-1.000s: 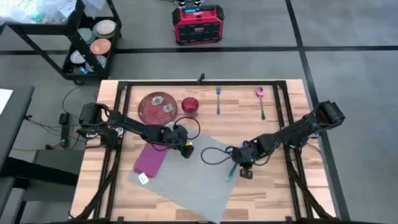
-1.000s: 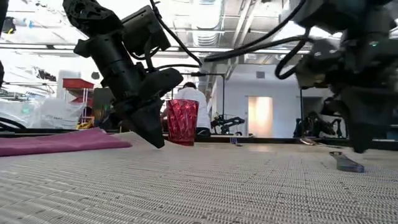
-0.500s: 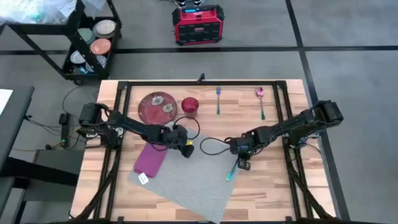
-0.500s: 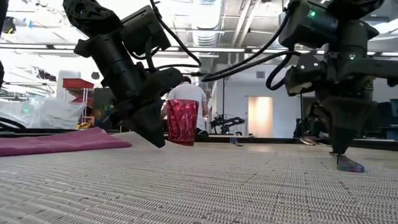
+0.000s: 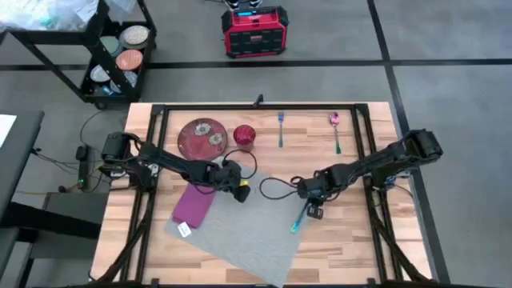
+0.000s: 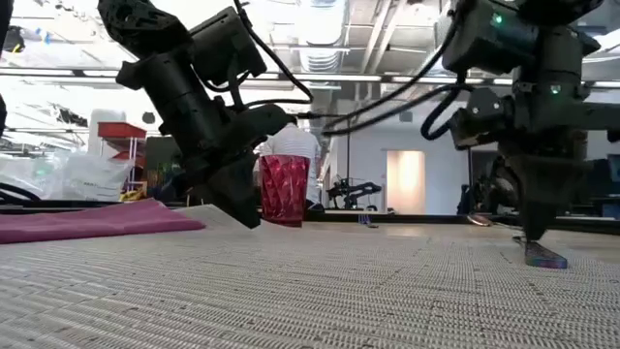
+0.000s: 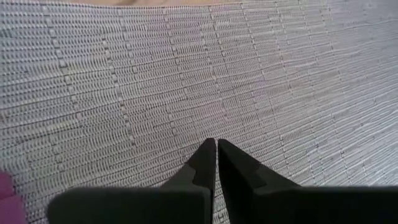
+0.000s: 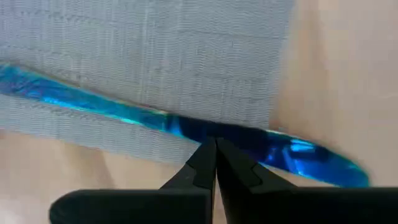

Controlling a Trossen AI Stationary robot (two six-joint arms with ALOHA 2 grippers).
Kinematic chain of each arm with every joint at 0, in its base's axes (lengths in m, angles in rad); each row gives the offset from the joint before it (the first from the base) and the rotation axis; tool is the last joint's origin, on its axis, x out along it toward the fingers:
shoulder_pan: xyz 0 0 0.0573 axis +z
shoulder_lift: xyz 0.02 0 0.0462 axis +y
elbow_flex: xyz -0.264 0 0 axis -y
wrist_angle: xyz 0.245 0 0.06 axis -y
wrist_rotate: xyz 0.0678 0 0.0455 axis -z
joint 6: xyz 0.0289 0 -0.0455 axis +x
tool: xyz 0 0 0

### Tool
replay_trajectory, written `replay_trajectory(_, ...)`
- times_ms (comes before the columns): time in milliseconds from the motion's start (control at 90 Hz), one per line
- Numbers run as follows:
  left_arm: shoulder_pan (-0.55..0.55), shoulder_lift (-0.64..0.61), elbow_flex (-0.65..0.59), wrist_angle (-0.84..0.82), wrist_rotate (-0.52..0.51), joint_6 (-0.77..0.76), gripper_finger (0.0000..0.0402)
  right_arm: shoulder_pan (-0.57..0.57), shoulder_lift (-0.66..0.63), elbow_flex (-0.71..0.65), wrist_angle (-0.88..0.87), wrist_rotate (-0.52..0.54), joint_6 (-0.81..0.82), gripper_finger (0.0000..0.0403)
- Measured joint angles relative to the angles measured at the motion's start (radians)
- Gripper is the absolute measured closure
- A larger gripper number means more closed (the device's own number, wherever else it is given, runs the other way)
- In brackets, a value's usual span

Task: Set table place
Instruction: Put the blue knife on the middle right of the gray place mat

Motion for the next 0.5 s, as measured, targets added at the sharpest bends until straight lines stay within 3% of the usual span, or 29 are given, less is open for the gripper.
replay_trajectory(267, 0.006, 0.0, 0.0, 0.0, -0.014, -0.021, 0.0402, -0.038, 0.001, -0.007, 0.014, -0.004, -0.051, 0.0403)
replay_trajectory(500, 0.006, 0.0, 0.0, 0.001, -0.015, -0.029, 0.0402, -0.011, 0.001, -0.007, 0.141, -0.057, -0.064, 0.0403)
